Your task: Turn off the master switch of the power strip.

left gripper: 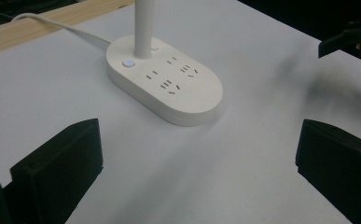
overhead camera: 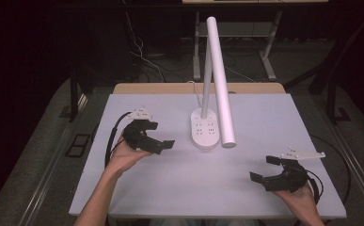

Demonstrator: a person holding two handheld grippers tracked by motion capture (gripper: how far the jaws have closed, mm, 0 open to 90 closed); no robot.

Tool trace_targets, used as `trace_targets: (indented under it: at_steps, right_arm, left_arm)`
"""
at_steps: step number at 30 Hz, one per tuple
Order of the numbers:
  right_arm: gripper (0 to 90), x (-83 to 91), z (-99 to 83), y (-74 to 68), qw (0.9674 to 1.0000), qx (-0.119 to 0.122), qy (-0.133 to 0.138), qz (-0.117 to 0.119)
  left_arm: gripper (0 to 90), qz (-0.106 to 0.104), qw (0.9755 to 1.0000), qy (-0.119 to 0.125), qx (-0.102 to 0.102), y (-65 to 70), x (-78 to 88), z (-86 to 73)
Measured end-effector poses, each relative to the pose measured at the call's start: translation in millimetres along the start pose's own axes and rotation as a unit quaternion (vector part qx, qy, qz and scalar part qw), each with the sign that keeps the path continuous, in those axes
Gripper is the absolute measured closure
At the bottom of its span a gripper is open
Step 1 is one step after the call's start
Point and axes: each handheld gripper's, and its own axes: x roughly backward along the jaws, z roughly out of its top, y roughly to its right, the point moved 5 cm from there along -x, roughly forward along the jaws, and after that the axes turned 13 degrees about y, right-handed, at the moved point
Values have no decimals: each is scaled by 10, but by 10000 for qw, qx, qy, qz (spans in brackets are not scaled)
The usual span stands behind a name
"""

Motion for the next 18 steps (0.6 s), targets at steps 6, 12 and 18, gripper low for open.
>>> trace_targets:
  at_steps: [6, 12, 18]
  right_arm:
    - [2, 8, 1, 5, 10000, -40, -10, -7]
    - [2, 15, 2, 14, 10000, -83, 35, -37]
    - [2, 12, 3, 13, 10000, -40, 24, -26]
  left_arm:
    - [0, -11, 10000, -27, -46, -45, -61, 88]
    - [0, -39, 10000, -53, -35, -99, -150, 167]
    - [0, -49, 9999, -106, -72, -147, -248, 224]
